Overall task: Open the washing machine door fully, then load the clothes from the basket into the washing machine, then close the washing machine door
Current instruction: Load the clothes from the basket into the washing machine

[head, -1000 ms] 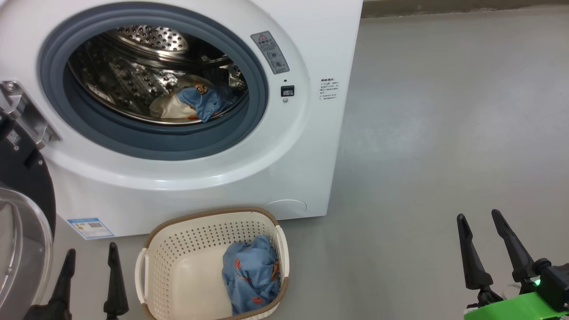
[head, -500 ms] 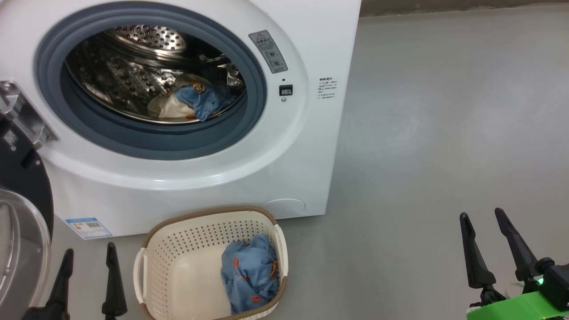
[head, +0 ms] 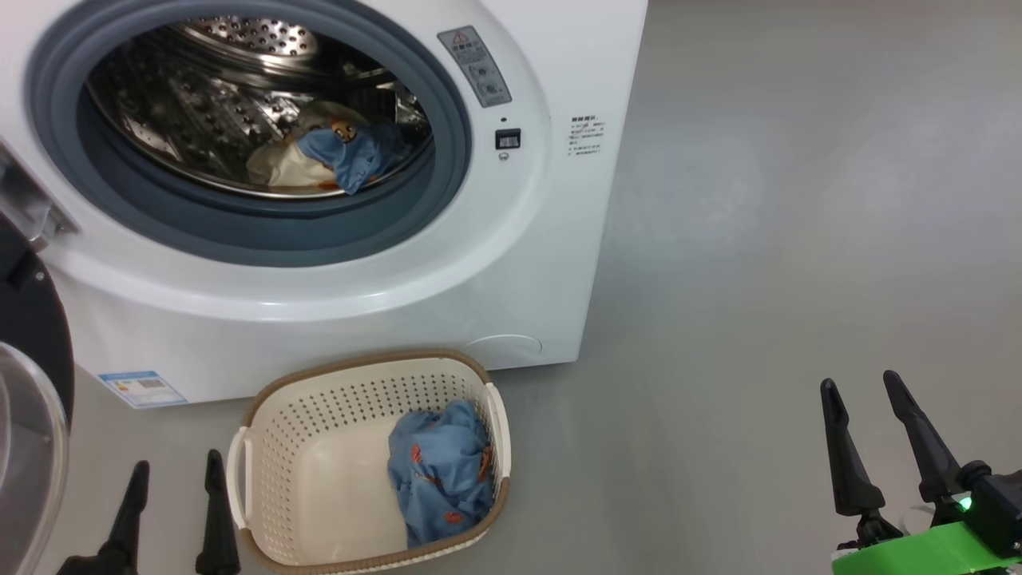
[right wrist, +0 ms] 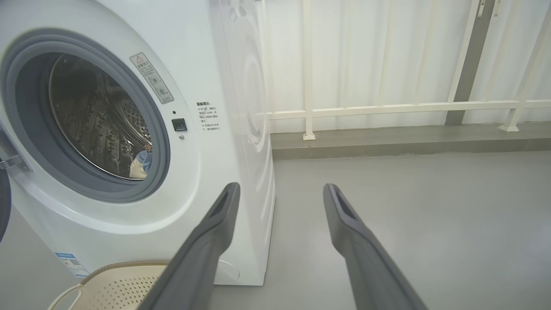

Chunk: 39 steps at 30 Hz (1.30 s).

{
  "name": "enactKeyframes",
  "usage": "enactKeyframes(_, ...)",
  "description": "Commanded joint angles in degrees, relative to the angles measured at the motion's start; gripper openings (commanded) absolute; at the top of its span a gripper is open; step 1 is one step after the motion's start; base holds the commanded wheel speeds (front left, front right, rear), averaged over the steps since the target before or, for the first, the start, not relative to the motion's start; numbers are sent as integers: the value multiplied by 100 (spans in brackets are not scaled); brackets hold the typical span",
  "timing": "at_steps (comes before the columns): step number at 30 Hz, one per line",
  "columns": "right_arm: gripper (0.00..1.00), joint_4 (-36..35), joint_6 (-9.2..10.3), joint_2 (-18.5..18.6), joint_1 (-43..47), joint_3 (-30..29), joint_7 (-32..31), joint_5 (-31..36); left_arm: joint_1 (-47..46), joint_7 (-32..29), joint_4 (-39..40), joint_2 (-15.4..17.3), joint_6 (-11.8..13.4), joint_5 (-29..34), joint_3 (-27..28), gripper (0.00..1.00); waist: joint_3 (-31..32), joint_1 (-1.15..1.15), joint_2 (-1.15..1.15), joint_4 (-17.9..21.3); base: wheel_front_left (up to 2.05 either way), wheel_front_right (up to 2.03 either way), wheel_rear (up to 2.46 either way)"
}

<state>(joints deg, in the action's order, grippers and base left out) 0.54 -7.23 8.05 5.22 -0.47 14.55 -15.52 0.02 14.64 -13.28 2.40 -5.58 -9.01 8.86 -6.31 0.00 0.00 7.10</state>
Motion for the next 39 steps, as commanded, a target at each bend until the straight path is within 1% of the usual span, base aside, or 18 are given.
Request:
enactKeyframes(1, 100, -156, -25, 72, -198, 111, 45, 57, -205, 36, -13, 48, -16, -31, 117, 100, -125, 0, 0, 51, 0, 0, 0)
enactKeyframes(10, 100, -193, -25, -32, -433, 154, 45, 37, -524, 36, -668, 48, -81, -27, -206, 100, -667, 0, 0, 166, 0, 0, 0)
enactKeyframes(17, 100, -204, -25, -131, -814, 256, 45, 19, -1123, 36, -1300, 48, -132, 30, -424, 100, -1240, 0, 0, 331, 0, 0, 0)
enactKeyframes(24, 100, -179, -25, -237, -1120, 355, 45, 1, -1681, 36, -2064, 50, -168, -22, -588, 100, -1580, 0, 0, 536, 0, 0, 0)
enactKeyframes(30, 100, -191, -25, -316, -1306, 412, 45, -6, -2255, 36, -2817, 161, -184, 29, -786, 100, -1868, 0, 0, 708, 0, 0, 0)
enactKeyframes(34, 100, -223, -25, -369, -1414, 426, 45, -18, -2627, 36, -3302, 293, -188, 55, -892, 100, -2113, 0, 0, 844, 0, 0, 0)
enactKeyframes(39, 100, -241, -25, -430, -1534, 447, 45, -36, -3072, 36, -3987, 437, -189, -91, -1130, 100, -2388, 0, 0, 1011, 0, 0, 0)
